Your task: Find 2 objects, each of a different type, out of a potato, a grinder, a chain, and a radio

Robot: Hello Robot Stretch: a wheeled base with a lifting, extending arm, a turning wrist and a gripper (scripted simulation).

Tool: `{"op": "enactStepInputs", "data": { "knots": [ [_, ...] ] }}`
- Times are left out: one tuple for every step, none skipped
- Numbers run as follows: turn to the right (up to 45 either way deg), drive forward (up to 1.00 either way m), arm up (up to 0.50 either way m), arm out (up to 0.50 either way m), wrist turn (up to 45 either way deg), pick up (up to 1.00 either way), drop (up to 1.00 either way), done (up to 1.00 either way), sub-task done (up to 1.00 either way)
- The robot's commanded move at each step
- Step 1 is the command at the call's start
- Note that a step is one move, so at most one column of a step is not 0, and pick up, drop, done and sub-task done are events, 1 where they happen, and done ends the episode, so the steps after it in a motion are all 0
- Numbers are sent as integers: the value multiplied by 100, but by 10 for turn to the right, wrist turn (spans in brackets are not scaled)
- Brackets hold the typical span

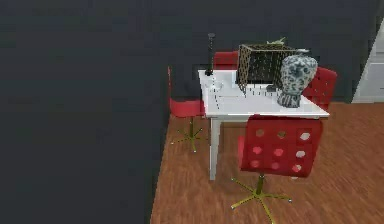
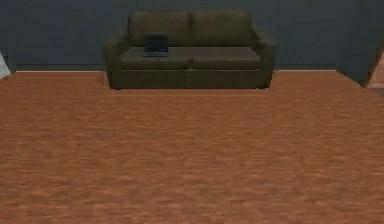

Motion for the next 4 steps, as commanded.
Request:
{"op": "enactStepInputs", "data": {
  "knots": [
    [0,90,0,0,0,0,0,0,0],
    [0,0,0,0,0,0,0,0,100],
    [450,0,0,0,0,0,0,0,0],
    [450,0,0,0,0,0,0,0,0]
  ]
}}
